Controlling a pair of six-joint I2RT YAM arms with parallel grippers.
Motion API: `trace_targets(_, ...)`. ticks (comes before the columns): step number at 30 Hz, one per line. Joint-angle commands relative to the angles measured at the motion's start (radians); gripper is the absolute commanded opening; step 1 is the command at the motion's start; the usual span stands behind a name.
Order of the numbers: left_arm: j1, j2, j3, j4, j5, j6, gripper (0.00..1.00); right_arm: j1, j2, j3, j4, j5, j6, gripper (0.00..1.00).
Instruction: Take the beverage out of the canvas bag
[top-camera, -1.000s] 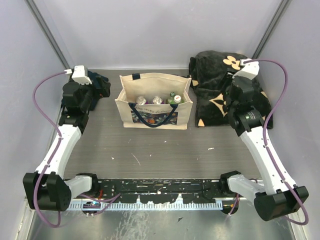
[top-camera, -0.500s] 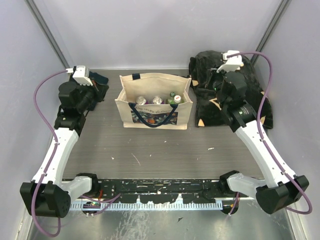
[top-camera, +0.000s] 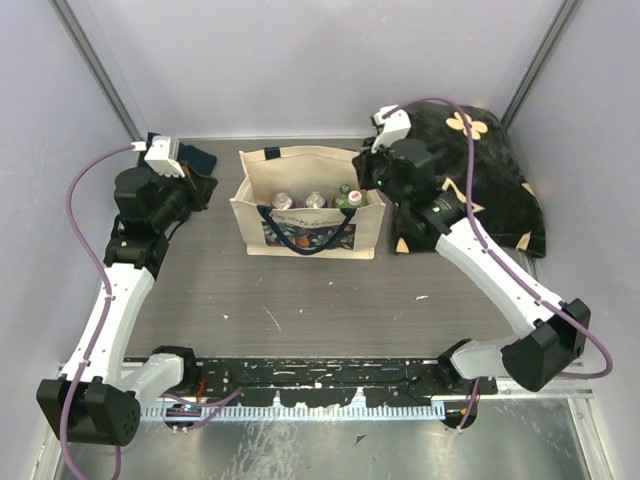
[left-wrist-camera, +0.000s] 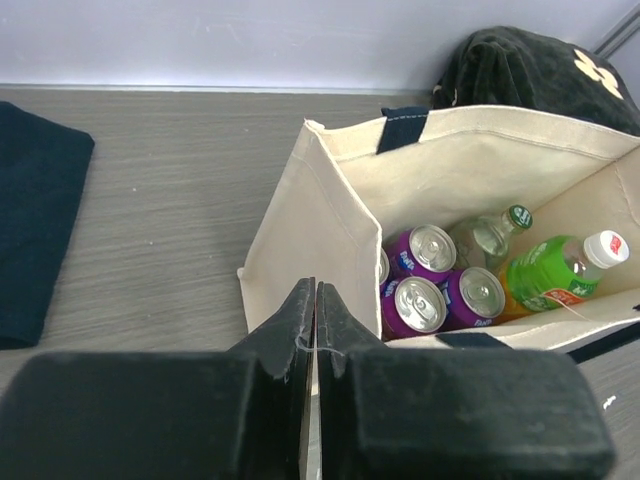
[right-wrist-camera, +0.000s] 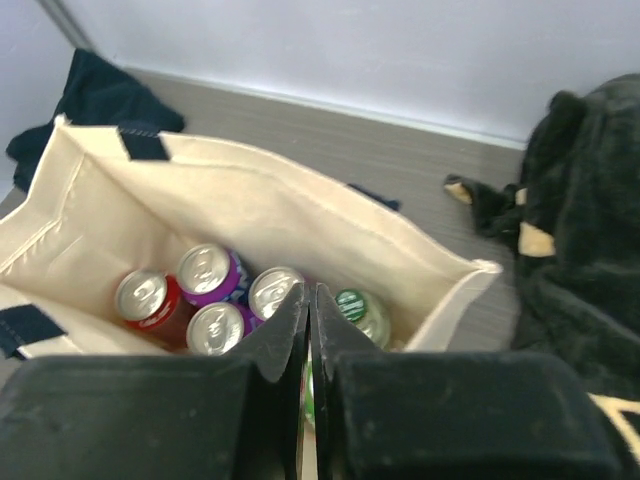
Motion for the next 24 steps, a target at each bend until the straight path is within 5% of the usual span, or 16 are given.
trace_targets(1,-0.001,-0.001,0.045,-0.027,0.068,-0.006,0.10,0.063,0.019,0.051,0.006,0.017,0.033,0.08)
trace_targets(16,-0.001,0.054,0.047,0.036,0.210,-0.148,0.26,0.212,0.063,-0.058,-0.051,0.108,0.140,0.09)
trace_targets(20,-0.002,0.072,0.030,0.056,0.231,-0.168,0.70,0.254,0.074,-0.126,-0.073,0.118,0.148,0.10)
trace_targets(24,-0.010,0.072,0.007,0.089,0.254,-0.164,0.68,0.287,0.083,-0.184,-0.111,0.128,0.186,0.10)
